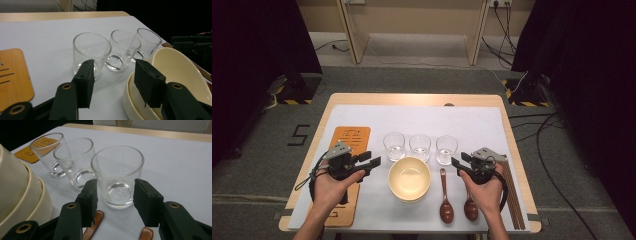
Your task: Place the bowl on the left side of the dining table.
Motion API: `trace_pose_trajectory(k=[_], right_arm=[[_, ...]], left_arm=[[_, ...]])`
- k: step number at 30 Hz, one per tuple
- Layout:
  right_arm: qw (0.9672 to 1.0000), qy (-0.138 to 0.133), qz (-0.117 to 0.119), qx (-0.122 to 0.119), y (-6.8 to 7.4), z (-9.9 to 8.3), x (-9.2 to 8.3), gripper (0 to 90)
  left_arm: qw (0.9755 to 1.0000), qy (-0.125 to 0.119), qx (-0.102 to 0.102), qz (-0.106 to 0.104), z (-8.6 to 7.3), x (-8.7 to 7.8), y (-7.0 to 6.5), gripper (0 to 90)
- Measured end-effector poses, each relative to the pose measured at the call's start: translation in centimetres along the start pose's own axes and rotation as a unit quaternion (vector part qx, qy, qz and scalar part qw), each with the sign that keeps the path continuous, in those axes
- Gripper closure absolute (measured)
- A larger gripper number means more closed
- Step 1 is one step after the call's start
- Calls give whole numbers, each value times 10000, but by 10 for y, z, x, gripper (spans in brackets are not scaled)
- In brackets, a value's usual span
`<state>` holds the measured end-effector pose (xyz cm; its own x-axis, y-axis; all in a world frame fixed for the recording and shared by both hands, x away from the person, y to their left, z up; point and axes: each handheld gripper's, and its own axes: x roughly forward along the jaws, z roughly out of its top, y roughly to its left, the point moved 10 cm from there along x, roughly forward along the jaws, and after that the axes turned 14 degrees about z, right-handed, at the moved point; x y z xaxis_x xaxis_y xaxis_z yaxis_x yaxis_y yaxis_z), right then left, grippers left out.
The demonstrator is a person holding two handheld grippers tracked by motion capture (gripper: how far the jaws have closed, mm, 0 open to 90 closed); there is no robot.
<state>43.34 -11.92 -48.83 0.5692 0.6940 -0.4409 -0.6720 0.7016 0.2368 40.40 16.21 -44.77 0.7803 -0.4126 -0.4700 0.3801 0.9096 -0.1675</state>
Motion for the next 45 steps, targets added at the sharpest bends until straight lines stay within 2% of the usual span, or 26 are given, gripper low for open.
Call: trace_pose_trajectory(k=[13, 20, 24, 29, 37, 45], right_arm=[[10000, 5, 4, -7, 1, 0, 0, 542], [10000, -10, -5, 11, -1, 0, -1, 540], [10000, -14, -3, 20, -1, 0, -1, 539], [10000, 4, -4, 9, 0, -1, 0, 537], [10000, 37, 3, 9, -1, -2, 2, 536], [10000, 36, 2, 14, -1, -2, 2, 535]], left_arm=[[9990, 34, 173, -409, -1, 7, -37, 503], [9987, 76, 396, -311, -7, 19, -43, 531], [9987, 59, 395, -327, -9, 22, -45, 560], [9981, 59, 543, -279, -11, 26, -46, 598], [9956, 94, 921, -150, -16, 32, -50, 655], [9936, 136, 1115, -80, -21, 37, -52, 711]])
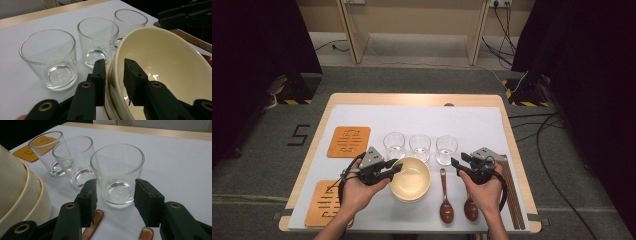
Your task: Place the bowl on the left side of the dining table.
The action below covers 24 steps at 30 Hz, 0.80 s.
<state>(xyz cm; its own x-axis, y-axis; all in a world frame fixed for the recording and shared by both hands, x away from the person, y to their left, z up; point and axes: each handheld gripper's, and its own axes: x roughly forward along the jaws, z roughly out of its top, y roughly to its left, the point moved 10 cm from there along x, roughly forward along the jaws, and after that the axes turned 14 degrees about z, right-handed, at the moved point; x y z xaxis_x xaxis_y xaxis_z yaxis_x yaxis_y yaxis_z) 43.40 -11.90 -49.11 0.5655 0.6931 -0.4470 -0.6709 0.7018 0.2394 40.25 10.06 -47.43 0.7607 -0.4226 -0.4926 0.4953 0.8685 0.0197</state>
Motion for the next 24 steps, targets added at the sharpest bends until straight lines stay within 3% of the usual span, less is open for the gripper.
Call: trace_pose_trajectory(k=[17, 24], right_arm=[[10000, 19, 13, 23, 0, -1, 2, 536], [10000, 9, 13, 28, -1, -1, 1, 536]], left_arm=[[9992, 81, 334, 190, -1, 4, -1, 775], [9979, 70, 519, 373, -1, 4, -1, 794]])
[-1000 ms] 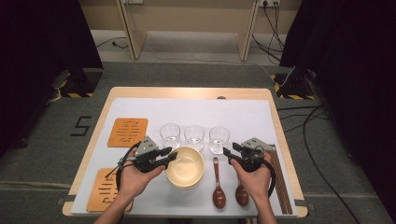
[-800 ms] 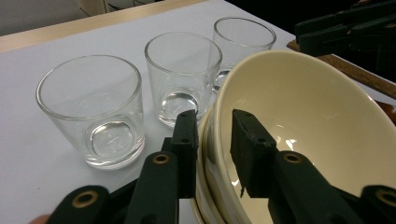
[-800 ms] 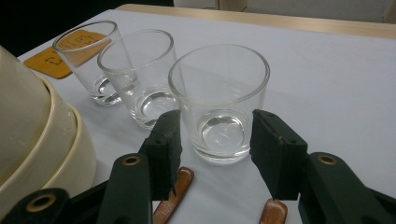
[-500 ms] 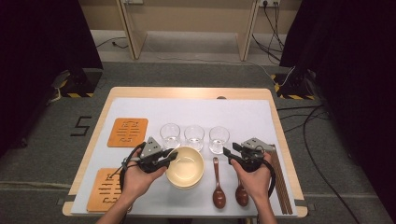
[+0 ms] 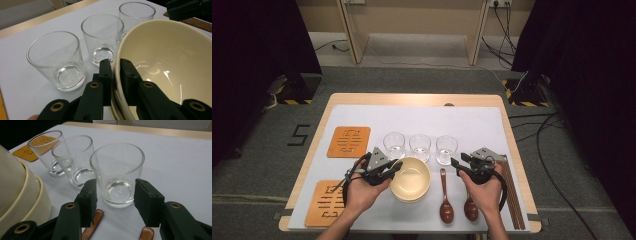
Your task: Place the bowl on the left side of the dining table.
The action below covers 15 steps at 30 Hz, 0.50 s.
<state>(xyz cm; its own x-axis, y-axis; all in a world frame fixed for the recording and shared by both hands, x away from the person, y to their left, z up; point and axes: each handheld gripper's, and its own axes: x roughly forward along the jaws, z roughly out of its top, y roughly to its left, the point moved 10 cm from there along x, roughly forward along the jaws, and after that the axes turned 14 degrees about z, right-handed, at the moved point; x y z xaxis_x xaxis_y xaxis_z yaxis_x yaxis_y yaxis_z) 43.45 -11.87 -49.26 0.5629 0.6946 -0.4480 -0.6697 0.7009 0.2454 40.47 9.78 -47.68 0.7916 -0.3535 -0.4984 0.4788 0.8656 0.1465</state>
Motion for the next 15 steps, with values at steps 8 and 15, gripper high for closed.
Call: trace_pose_trajectory(k=[8, 15], right_arm=[[10000, -7, -2, 14, -1, 0, 0, 535], [10000, -14, -14, -11, -2, 0, -1, 535]], left_arm=[[9998, 5, 161, 95, 1, -1, 0, 805], [9999, 62, 147, 51, 1, -1, 0, 803]])
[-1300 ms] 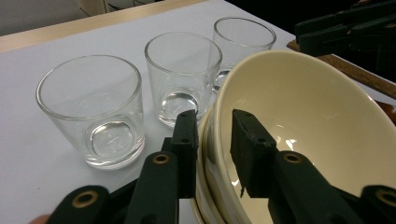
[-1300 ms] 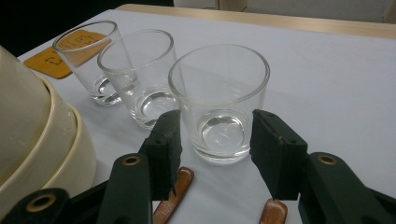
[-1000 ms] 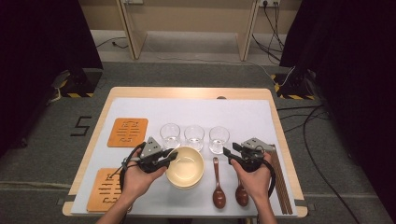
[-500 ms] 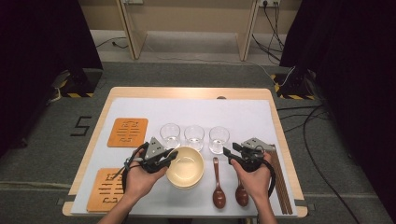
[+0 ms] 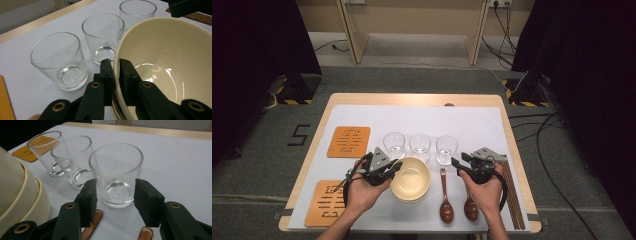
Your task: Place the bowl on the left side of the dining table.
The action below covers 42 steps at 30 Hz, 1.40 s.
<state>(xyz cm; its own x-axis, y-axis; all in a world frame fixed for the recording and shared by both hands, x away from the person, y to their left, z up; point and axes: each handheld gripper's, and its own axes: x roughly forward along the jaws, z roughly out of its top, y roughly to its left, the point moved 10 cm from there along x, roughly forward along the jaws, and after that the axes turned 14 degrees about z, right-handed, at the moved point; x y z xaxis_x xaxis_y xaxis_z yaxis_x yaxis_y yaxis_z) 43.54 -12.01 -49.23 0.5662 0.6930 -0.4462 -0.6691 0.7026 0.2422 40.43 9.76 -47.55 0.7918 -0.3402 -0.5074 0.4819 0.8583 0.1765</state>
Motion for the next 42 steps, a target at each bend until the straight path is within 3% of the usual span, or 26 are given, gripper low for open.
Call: trace_pose_trajectory(k=[5, 14, 21, 24, 28, 29, 30, 33, 39, 42], right_arm=[[10000, 27, 19, 17, 1, -1, 2, 532], [10000, 46, 31, 32, 1, -2, 3, 529], [10000, 43, 30, 52, 0, -2, 3, 529], [10000, 64, 38, 34, 1, -3, 4, 529], [10000, 66, 49, 23, 1, -3, 5, 529], [10000, 64, 48, 23, 1, -3, 5, 529], [10000, 63, 41, 32, 1, -3, 4, 529], [10000, 51, 41, 36, 0, -3, 4, 529], [10000, 46, 48, 33, 1, -3, 4, 529], [10000, 32, 35, 50, -1, -2, 3, 529]], left_arm=[[9998, -1, -142, -138, 1, 0, 1, 792], [9999, -2, -47, -130, 2, 0, 1, 795], [9997, 17, -154, -178, 2, 0, 1, 790], [9999, 1, -23, -140, 2, 0, 1, 794], [9994, -116, 301, 98, 3, -2, -1, 814], [9996, -157, 228, 82, 4, -4, 0, 821], [9997, -230, -28, -102, 8, -8, -1, 830], [9992, -258, 311, 62, 11, -12, -1, 829], [9990, -363, 244, 19, 11, -12, -1, 829], [9988, -466, 105, -75, 13, -16, -1, 830]])
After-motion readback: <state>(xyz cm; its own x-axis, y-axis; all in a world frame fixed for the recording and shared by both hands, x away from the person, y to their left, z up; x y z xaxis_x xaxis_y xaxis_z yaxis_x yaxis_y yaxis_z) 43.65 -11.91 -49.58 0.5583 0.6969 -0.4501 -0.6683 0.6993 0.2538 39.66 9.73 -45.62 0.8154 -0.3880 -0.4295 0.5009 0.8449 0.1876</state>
